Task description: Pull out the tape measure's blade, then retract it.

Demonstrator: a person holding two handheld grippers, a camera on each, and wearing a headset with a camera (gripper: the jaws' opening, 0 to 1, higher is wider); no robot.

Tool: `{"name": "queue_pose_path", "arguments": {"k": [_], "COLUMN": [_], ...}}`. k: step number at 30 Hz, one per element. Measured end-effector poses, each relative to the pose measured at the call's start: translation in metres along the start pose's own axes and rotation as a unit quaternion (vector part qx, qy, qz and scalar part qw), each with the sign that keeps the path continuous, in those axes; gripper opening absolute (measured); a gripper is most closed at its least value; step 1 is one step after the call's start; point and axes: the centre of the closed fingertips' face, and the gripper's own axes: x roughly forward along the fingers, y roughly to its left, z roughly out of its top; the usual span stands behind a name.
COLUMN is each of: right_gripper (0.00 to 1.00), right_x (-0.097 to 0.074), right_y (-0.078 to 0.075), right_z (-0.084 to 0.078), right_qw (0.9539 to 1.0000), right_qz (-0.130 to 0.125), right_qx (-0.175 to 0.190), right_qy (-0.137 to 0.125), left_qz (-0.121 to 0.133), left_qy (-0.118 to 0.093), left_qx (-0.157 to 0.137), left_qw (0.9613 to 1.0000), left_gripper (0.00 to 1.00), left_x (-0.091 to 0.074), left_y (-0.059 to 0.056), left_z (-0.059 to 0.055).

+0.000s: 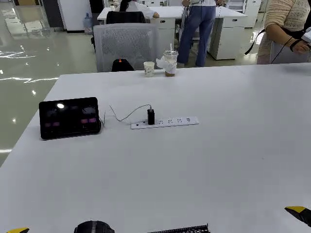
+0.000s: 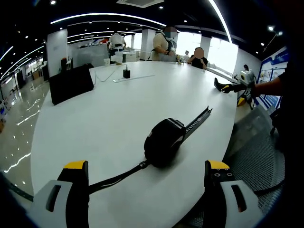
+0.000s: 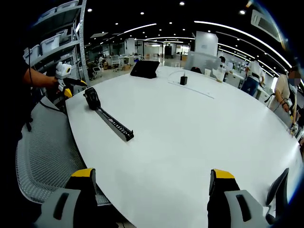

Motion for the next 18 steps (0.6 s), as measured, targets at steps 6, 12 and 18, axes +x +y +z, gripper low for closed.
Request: {"name": "queue_pose_path", "arguments": {"k": [6, 12, 18], "right_gripper": [0.99, 0.99, 0.99], "right_x": [0.000, 0.005, 0.012], "right_y": [0.002, 0.004, 0.004], "right_z": [-0.001, 0.005, 0.012], "right_qw": [1.0000, 0.9998, 0.9995], "right_qz": [0.006, 0.013, 0.016], "right_qx": [-0.004, -0.011, -0.025], "right_qy": [0.005, 0.008, 0.012], "left_qz": [0.009, 0.007, 0.013], "left_qy": [-0.002, -0.004, -0.009], "left_qx": [0.003, -0.007, -0.025], "left_qw": [1.0000, 0.9999, 0.9996], "left_gripper": [0.99, 0.99, 0.99], "left_x": [0.000, 0.005, 0.014], "left_y": [0.001, -0.003, -0.012], "left_z": [0.003, 0.004, 0.009]}}
